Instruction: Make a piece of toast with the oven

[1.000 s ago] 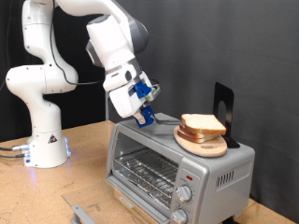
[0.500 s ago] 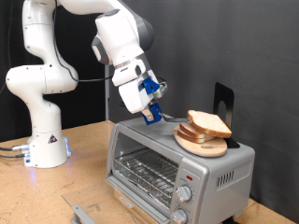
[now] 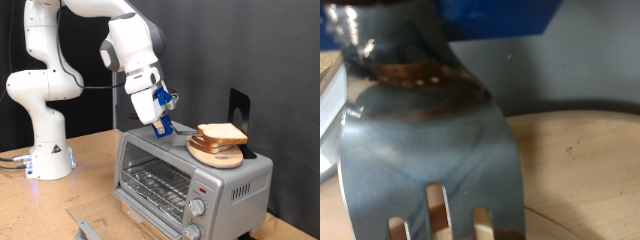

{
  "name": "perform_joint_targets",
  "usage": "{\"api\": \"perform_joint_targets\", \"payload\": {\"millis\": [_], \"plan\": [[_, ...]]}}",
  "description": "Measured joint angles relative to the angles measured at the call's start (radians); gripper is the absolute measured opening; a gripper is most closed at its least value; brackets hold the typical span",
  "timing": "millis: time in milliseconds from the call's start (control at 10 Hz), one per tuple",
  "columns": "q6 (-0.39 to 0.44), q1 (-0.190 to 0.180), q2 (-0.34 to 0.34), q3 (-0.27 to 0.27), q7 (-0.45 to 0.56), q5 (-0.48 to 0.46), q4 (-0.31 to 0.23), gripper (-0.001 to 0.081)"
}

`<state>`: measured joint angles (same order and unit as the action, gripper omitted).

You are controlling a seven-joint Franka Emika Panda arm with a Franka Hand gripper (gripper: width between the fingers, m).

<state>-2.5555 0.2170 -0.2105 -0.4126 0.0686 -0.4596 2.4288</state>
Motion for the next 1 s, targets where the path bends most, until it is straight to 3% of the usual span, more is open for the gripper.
{"api": "perform_joint_targets", "payload": {"millis": [600,1000], "plan": [[-0.037,0.0,0.037,-0.024,-0.005,0.06,-0.05,0.0328],[-0.052,0.0,0.077,-0.033,-0.079,0.126,-0.082,0.0328]]}}
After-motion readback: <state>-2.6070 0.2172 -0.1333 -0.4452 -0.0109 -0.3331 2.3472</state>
